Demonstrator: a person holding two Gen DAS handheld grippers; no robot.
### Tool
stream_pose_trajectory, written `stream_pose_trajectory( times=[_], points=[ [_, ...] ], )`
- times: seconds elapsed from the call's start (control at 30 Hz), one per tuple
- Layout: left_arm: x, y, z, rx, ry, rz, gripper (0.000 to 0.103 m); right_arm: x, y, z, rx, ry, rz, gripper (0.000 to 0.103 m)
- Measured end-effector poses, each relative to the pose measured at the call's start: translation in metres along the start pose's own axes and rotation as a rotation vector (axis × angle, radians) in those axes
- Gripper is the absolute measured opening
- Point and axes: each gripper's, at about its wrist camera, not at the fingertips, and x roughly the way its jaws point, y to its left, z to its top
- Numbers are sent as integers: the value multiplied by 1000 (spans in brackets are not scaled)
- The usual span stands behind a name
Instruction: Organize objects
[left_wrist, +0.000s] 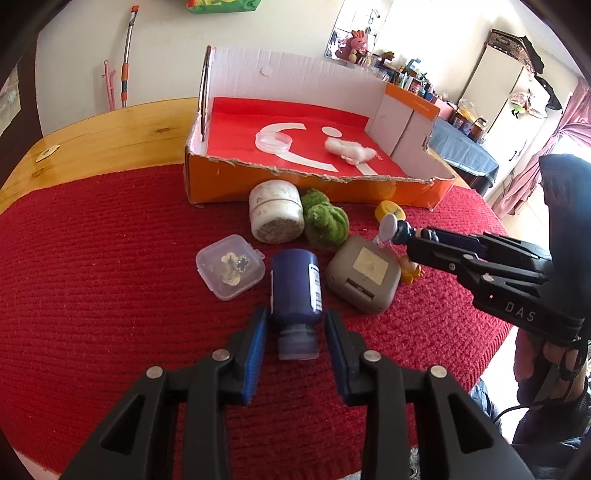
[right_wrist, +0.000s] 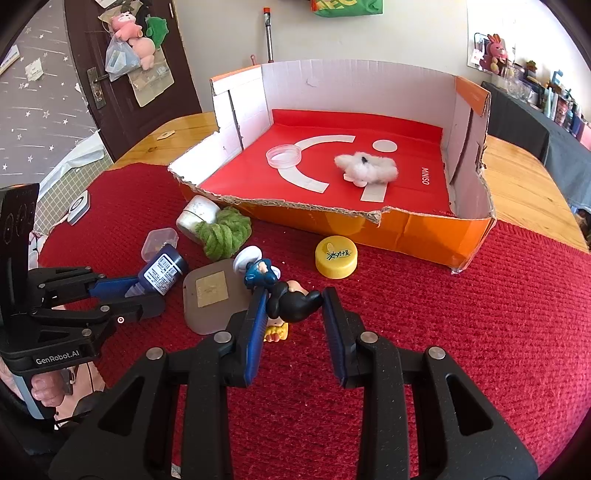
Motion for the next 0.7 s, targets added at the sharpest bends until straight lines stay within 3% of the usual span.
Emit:
stream_pose_trajectory(
  times=[0.13, 0.7],
  points=[
    [1, 1, 3, -5, 4, 7, 29, 0, 0, 0, 1, 0, 0, 29],
    [-10, 0, 2, -6, -54, 21, 29, -5, -2, 2, 5, -19, -6, 29]
  ],
)
